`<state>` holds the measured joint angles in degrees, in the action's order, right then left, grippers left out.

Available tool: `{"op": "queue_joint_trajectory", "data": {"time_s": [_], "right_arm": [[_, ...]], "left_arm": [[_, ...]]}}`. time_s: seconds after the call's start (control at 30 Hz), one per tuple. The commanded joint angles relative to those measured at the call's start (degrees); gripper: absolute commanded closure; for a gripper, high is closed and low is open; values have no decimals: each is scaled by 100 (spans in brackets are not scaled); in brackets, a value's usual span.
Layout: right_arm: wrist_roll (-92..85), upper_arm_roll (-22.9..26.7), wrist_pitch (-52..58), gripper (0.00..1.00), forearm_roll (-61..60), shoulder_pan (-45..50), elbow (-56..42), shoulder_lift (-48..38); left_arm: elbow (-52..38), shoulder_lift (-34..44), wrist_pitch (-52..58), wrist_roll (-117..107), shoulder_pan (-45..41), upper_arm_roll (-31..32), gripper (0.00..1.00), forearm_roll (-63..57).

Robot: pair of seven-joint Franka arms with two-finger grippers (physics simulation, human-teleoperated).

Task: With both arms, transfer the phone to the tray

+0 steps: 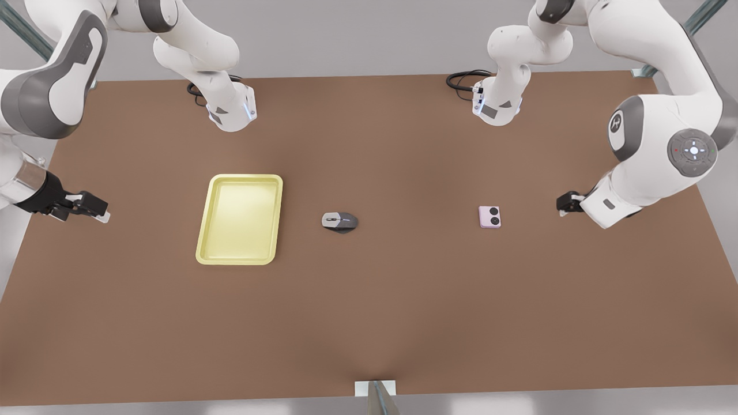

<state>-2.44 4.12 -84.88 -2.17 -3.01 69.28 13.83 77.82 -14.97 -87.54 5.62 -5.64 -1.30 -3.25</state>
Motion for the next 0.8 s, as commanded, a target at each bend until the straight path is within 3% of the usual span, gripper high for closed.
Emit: {"op": "queue_joint_trajectory", "data": {"time_s": [0.0, 0.07, 0.3, 0.4, 0.53, 0.77], "right_arm": [[-107, 1, -2, 0, -11, 2, -2, 6], [-116, 1, -37, 0, -3, 2, -20, 6], [-107, -8, -29, 0, -3, 11, -81, -30], [-99, 1, -29, 0, -3, 2, -90, -38], [-99, 9, -37, 0, -3, -7, -90, -47], [-107, 10, -29, 0, 6, -15, -108, -30]], "left_arm": [[5, -24, -282, 177, 2, 7, 0, -53], [67, -190, -475, -516, -69, 86, 0, 18], [4021, 776, -4139, -2082, -482, 104, 0, 756], [4944, 714, -5352, -2425, -482, 113, 0, 993], [5542, 574, -6153, -2487, -491, 113, 0, 1028], [6105, 407, -6460, -2355, -807, 104, 0, 993]]}}
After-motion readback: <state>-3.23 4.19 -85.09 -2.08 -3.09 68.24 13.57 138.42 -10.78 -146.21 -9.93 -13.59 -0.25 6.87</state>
